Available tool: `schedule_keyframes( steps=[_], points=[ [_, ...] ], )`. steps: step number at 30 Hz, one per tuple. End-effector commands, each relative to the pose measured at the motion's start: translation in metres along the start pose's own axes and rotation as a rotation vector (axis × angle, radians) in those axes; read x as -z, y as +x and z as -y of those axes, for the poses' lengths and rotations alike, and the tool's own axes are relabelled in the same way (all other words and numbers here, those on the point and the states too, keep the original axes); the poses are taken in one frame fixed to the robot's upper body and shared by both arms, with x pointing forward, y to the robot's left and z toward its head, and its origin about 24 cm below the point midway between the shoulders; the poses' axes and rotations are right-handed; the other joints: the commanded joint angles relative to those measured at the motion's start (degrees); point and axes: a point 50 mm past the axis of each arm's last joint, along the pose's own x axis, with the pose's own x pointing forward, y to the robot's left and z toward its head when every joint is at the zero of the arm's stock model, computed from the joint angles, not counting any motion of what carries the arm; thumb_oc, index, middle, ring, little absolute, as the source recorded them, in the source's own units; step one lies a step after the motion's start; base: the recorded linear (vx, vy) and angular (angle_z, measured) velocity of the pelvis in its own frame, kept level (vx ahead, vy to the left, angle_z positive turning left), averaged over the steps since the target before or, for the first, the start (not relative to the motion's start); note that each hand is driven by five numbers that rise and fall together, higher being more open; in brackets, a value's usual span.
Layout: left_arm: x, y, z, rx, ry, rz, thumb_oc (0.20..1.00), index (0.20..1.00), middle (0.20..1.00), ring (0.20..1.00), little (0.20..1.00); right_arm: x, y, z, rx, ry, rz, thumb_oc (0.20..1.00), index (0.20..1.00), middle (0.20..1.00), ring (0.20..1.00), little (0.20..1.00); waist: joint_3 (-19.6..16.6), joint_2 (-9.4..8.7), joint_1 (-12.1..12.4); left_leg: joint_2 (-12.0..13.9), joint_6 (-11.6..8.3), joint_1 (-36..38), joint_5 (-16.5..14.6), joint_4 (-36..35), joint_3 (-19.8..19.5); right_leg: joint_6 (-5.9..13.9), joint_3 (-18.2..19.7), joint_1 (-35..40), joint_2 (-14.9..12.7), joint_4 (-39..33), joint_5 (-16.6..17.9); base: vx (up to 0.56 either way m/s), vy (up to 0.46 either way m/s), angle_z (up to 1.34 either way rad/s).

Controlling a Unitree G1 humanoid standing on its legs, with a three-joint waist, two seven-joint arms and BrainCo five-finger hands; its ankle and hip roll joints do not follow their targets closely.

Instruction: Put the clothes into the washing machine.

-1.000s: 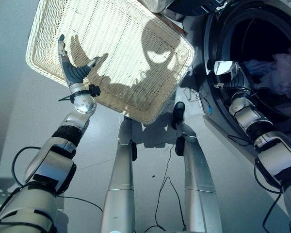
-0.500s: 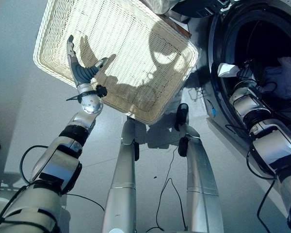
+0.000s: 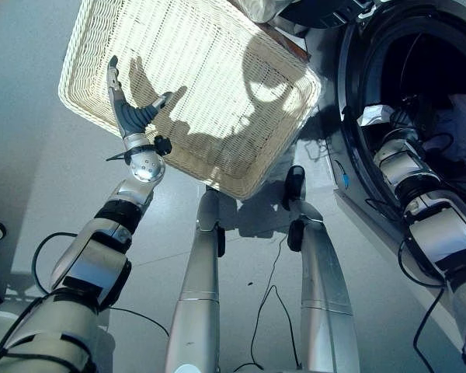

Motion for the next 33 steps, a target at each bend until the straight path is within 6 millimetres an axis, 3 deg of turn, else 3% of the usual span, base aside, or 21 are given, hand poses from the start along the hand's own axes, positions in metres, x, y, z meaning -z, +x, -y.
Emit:
schedule_keyframes(
  steps=[1, 5, 8, 11, 12, 13, 14, 16, 22, 23, 24, 26, 28, 33],
  points=[
    [-0.003, 0.004, -0.015, -0.076, -0.03, 0.047, 1.0, 1.0, 1.0, 1.0, 1.0, 0.016, 0.032, 0.067, 0.343, 0.316, -0.118, 0.2, 0.2, 0.2, 0.2, 0.2, -1.03, 1.75, -1.42, -3.18, 3.58, 1.0, -10.23, 8.67, 4.91, 4.56, -2.64, 5.92, 4.62, -14.47, 9.68, 0.01, -0.032, 0.0],
    [0.001, -0.001, -0.023, -0.085, -0.009, 0.051, 1.0, 1.0, 1.0, 1.0, 1.0, 0.006, 0.04, 0.101, 0.552, 0.61, -0.131, 0.2, 0.2, 0.2, 0.2, 0.2, -1.03, 0.45, -1.66, -2.93, 3.7, 1.61, -10.77, 8.34, 4.66, 4.94, -2.78, 6.82, 4.88, -15.33, 10.21, 0.0, -0.029, 0.0],
    [0.005, 0.001, -0.034, -0.084, 0.015, 0.045, 1.0, 1.0, 1.0, 1.0, 1.0, -0.005, 0.051, 0.151, 0.771, 0.861, -0.112, 0.2, 0.2, 0.2, 0.2, 0.2, -1.03, -0.98, -2.1, -2.34, 3.67, 2.63, -10.92, 7.98, 4.47, 5.07, -2.82, 8.12, 5.1, -15.86, 10.48, 0.0, -0.005, -0.01],
    [0.008, 0.003, -0.041, -0.093, 0.027, 0.029, 1.0, 1.0, 1.0, 1.0, 1.0, 0.0, 0.052, 0.168, 0.824, 0.94, -0.084, 0.2, 0.2, 0.2, 0.2, 0.2, -1.03, -1.75, -2.67, -1.96, 3.61, 3.12, -10.75, 7.93, 4.47, 5.09, -2.8, 8.73, 5.3, -15.68, 10.52, 0.0, 0.0, 0.0],
    [0.008, 0.004, -0.042, -0.093, 0.028, 0.027, 1.0, 1.0, 1.0, 1.0, 1.0, -0.001, 0.052, 0.169, 0.824, 0.933, -0.071, 0.335, 0.335, 0.335, 0.335, 0.335, -1.03, -1.93, -2.71, -1.98, 3.64, 3.28, -10.77, 7.88, 4.45, 5.09, -2.78, 8.86, 5.31, -15.71, 10.53, 0.0, 0.0, 0.0],
    [0.006, 0.009, -0.043, -0.096, 0.026, 0.027, 1.0, 1.0, 1.0, 1.0, 1.0, -0.009, 0.053, 0.17, 0.797, 0.904, -0.031, 0.721, 0.721, 0.721, 0.721, 0.721, -1.03, -2.12, -2.86, -2.08, 3.68, 2.97, -10.09, 7.57, 4.37, 5.02, -2.75, 8.63, 5.22, -16.09, 11.05, 0.0, 0.0, 0.0],
    [0.004, 0.013, -0.044, -0.094, 0.024, 0.028, 1.0, 1.0, 1.0, 1.0, 1.0, -0.012, 0.054, 0.168, 0.767, 0.901, -0.023, 1.0, 1.0, 1.0, 1.0, 1.0, -1.03, -2.16, -2.87, -2.14, 3.69, 2.99, -10.06, 7.49, 4.3, 5.03, -2.74, 8.6, 5.15, -16.17, 11.06, 0.0, 0.0, 0.0],
    [0.001, 0.018, -0.043, -0.085, 0.022, 0.031, 1.0, 1.0, 1.0, 1.0, 1.0, -0.014, 0.057, 0.161, 0.676, 0.868, -0.015, 1.0, 1.0, 1.0, 1.0, 1.0, -1.03, -2.04, -2.86, -2.3, 3.71, 3.12, -9.98, 7.16, 4.17, 5.04, -2.75, 8.6, 4.98, -16.45, 11.15, 0.0, 0.009, -0.04],
    [-0.005, 0.021, -0.03, -0.049, -0.001, 0.033, 1.0, 1.0, 1.0, 1.0, 1.0, -0.028, 0.048, 0.105, 0.357, 0.617, 0.047, 1.0, 1.0, 1.0, 1.0, 1.0, -1.03, -0.98, -2.32, -3.06, 3.94, 3.53, -10.65, 7.15, 4.05, 4.84, -2.71, 8.66, 4.43, -16.62, 10.35, 0.0, 0.0, 0.0],
    [-0.006, 0.023, -0.03, -0.051, -0.003, 0.038, 1.0, 1.0, 1.0, 1.0, 1.0, -0.029, 0.048, 0.104, 0.349, 0.609, 0.05, 1.0, 1.0, 1.0, 1.0, 1.0, -1.03, -0.96, -2.39, -3.12, 3.95, 3.01, -10.1, 7.04, 4.08, 4.81, -2.77, 8.21, 4.34, -16.82, 10.85, 0.0, 0.0, 0.0],
    [-0.005, 0.021, -0.029, -0.045, -0.009, 0.033, 1.0, 1.0, 1.0, 1.0, 1.0, -0.028, 0.042, 0.087, 0.28, 0.506, 0.065, 1.0, 1.0, 1.0, 1.0, 1.0, -1.03, -0.75, -2.17, -3.11, 3.96, 3.55, -10.62, 7.17, 4.3, 4.78, -2.81, 8.73, 4.35, -16.63, 10.24, 0.0, 0.0, 0.0],
    [-0.006, 0.021, -0.027, -0.044, -0.016, 0.037, 1.0, 1.0, 1.0, 1.0, 1.0, -0.026, 0.036, 0.072, 0.238, 0.378, 0.087, 1.0, 1.0, 1.0, 1.0, 1.0, -1.03, -0.54, -2.13, -3.15, 3.95, 3.23, -10.59, 7.26, 4.48, 4.76, -3.0, 8.46, 4.18, -16.47, 10.06, 0.0, 0.0, 0.0],
    [-0.007, 0.019, -0.024, -0.047, -0.02, 0.041, 1.0, 1.0, 1.0, 1.0, 1.0, -0.023, 0.029, 0.061, 0.222, 0.261, 0.102, 1.0, 1.0, 1.0, 1.0, 1.0, -1.03, -0.49, -2.22, -3.14, 3.99, 3.02, -10.51, 7.32, 4.71, 4.73, -3.0, 8.36, 4.18, -16.4, 9.95, 0.0, 0.0, 0.0],
    [-0.013, 0.023, -0.022, -0.054, -0.026, 0.063, 1.0, 1.0, 1.0, 1.0, 1.0, -0.017, 0.03, 0.062, 0.267, 0.238, 0.053, 1.0, 1.0, 1.0, 1.0, 1.0, -1.03, -0.1, -2.09, -3.1, 4.06, 2.39, -10.53, 7.06, 4.95, 4.97, -3.03, 7.88, 4.08, -16.67, 9.89, 0.0, 0.0, 0.0]
  ],
)
